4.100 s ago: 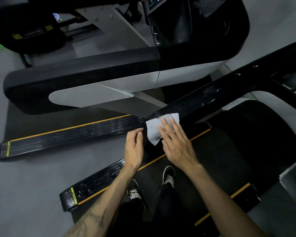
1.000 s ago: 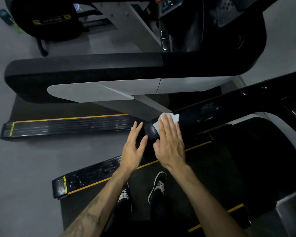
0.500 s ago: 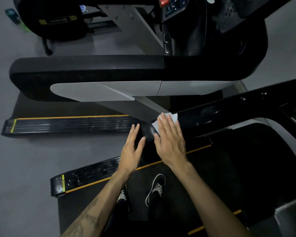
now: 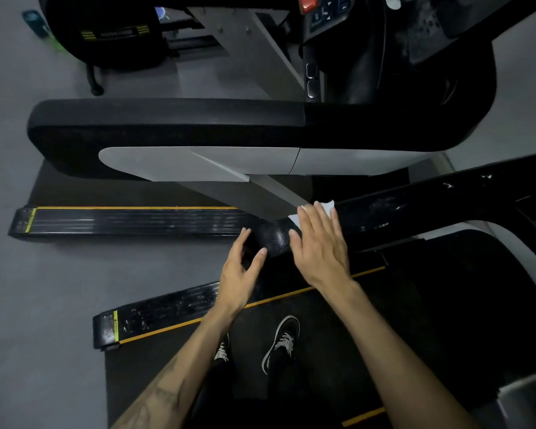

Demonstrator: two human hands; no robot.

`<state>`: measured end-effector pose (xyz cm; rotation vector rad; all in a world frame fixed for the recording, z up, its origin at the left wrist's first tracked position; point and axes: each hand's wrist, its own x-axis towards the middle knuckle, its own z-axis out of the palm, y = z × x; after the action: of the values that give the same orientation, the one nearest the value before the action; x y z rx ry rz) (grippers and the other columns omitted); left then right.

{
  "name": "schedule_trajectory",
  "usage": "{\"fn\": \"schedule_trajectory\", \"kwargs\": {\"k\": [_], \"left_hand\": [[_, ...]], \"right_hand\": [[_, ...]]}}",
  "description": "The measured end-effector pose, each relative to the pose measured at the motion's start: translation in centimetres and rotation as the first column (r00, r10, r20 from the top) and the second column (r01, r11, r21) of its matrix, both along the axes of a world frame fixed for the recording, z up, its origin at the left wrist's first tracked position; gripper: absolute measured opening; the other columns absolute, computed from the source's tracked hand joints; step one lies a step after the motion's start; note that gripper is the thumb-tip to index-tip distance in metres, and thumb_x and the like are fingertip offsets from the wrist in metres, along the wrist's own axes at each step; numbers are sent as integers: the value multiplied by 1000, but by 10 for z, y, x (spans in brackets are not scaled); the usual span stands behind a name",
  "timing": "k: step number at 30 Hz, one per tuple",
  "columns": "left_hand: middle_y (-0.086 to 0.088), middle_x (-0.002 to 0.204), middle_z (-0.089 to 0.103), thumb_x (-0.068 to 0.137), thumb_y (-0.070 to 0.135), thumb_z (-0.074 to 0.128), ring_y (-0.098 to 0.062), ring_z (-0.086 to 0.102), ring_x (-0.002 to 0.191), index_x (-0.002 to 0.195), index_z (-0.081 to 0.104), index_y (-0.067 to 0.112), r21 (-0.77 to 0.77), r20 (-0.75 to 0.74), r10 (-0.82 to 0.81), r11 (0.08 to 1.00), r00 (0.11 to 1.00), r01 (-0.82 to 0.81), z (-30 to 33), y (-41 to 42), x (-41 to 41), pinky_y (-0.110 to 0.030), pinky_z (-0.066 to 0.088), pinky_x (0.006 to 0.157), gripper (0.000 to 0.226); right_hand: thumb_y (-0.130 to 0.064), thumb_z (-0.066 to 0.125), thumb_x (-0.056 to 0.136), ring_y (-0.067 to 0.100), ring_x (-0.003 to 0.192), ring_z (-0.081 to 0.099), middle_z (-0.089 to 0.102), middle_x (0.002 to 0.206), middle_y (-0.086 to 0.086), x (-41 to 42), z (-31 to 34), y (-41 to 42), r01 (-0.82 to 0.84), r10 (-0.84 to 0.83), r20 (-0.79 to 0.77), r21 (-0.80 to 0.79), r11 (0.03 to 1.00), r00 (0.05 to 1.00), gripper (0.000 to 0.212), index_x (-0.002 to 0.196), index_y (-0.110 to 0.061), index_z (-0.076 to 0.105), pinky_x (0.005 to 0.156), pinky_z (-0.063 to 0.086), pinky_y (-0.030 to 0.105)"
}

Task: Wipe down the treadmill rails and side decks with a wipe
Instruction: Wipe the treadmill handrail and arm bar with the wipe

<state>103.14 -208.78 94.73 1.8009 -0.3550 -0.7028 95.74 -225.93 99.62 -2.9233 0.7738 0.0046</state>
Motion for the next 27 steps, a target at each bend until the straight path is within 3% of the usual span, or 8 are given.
{"fn": "schedule_trajectory", "kwargs": {"k": [3,6,9,12,15,19,23,27], "left_hand": [[7,158,45,101,35,63,-5,39,146,153,45,24,-6,-14,32,999,999,-32,-3,2,3,-30,32,122,56],[4,152,53,105,27,56,-9,46,142,149,51,20,-2,23,37,999,999,-37,-8,6,7,-39,36,121,45],[-2,144,59,107,16,52,-14,53,134,140,57,17,8,66,61,998,996,-61,-13,11,10,-45,41,117,34],[0,135,62,106,8,53,-9,57,126,136,61,14,22,91,89,996,992,-91,-14,16,14,-42,45,113,32],[1,132,62,104,4,54,-3,56,124,133,61,18,8,125,77,997,989,-78,-11,14,16,-35,45,111,33],[1,136,59,104,13,51,-9,53,131,135,62,16,-42,244,21,999,969,-11,-3,2,17,-31,42,114,33],[4,145,54,104,21,47,-7,47,137,140,60,15,-11,337,-53,998,940,61,13,-14,15,-20,36,115,39],[3,144,54,103,19,46,-8,48,136,140,58,13,2,364,-80,996,928,85,18,-29,10,-31,39,117,39]], "right_hand": [[-45,14,98,30,134,50,65,131,15,27,6,15,13,-13,-25,-23,1000,1000,72,133,-4,62,129,8,48],[-43,9,92,30,116,60,70,111,14,51,11,39,-57,56,-49,-16,998,997,77,118,-5,70,128,14,48],[-41,7,90,30,117,59,69,115,14,60,5,58,-177,179,-92,29,984,980,79,119,-4,70,127,17,46],[-38,24,97,31,120,57,67,121,13,45,-2,51,-320,321,-27,42,947,947,62,125,-3,67,122,27,46],[-29,40,99,28,141,45,56,144,10,15,-6,34,-391,388,89,20,920,917,51,141,-7,57,123,27,44],[-25,39,95,26,149,37,48,155,9,-2,-6,22,-243,240,172,-7,970,955,57,149,-9,51,125,24,48],[-34,32,100,28,148,39,48,156,12,8,-7,13,-49,52,112,-25,998,992,61,150,-5,49,126,21,50],[-30,36,99,24,156,25,33,166,11,-12,-13,22,-162,163,148,-18,987,976,62,156,-5,41,128,15,48]]}}
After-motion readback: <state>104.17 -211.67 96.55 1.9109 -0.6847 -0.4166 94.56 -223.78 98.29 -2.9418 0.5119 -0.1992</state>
